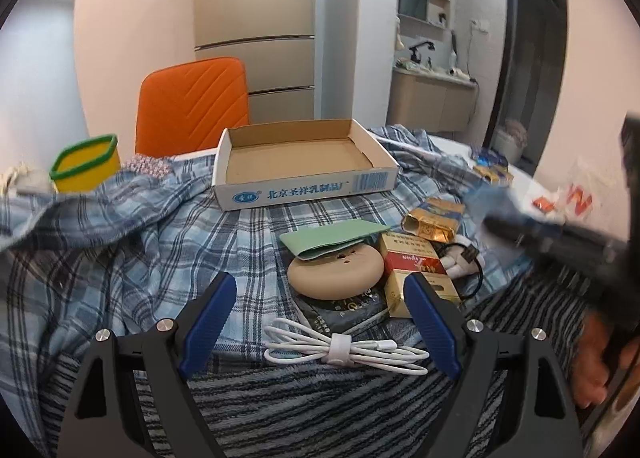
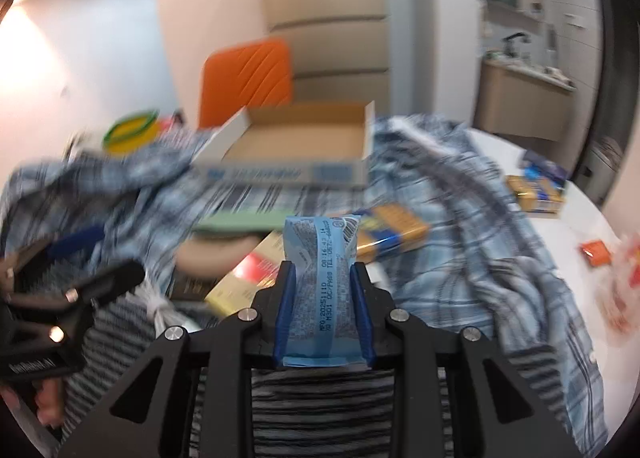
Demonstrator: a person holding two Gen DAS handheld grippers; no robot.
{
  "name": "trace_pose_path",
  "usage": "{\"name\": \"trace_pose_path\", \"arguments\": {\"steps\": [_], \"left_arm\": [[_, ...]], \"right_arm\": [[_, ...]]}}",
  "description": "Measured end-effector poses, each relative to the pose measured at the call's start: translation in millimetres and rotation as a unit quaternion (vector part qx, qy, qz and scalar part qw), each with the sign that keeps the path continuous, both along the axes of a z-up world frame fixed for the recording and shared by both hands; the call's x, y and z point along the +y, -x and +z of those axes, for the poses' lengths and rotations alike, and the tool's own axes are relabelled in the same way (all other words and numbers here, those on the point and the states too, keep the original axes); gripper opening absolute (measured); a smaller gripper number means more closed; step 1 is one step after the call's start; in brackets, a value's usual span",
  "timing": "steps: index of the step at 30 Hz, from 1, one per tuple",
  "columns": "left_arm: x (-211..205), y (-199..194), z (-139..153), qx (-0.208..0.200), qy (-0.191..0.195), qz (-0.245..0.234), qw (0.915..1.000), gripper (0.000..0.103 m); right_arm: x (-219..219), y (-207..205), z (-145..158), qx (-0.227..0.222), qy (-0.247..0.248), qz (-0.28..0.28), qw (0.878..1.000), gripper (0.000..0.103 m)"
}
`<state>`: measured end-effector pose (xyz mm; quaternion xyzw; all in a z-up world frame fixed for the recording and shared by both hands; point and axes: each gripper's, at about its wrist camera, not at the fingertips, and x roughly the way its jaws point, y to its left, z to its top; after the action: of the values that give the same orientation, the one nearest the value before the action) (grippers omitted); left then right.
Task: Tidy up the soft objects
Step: 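Lift the blue packet with the right gripper while the left gripper approaches the red-gold pack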
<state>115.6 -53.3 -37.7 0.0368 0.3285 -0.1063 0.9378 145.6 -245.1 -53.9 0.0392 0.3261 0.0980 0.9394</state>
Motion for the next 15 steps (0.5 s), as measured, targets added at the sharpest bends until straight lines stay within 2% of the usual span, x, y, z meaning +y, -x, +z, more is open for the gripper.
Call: {"name": "trace_pose_path", "arguments": {"steps": [3,5,7,9,12,15], "left_arm": [[-13,1,5,0.005,-0.025,-0.012,0.9996,0.088],[-20,-2,9,0.019,-0.013,-0.018,0.9996,0.088],[-29,-4,11,0.025,-0.010,-0.020,0.9994,0.088],[-41,-4,11,0.021,-0.020,-0.027,0.9992,0.088],[-64,-9,5,0.020,-0.046,-0.043,0.9978,0.087],[-80,-18,-4,0.046,-0.061,-0.055,0.9956,0.087]], "right_arm": [[-22,8,8,-0.032,-0.036,-0.048,0.998,0.027],[-28,10,9,-0.038,-0.026,-0.088,0.995,0.027],[-30,8,5,-0.025,-0.005,-0.121,0.992,0.027],[-31,4,3,-0.009,-0.001,-0.133,0.991,0.027],[-39,6,3,-0.011,-0.017,-0.138,0.990,0.027],[-47,10,3,-0.019,-0.032,-0.143,0.989,0.027]]}}
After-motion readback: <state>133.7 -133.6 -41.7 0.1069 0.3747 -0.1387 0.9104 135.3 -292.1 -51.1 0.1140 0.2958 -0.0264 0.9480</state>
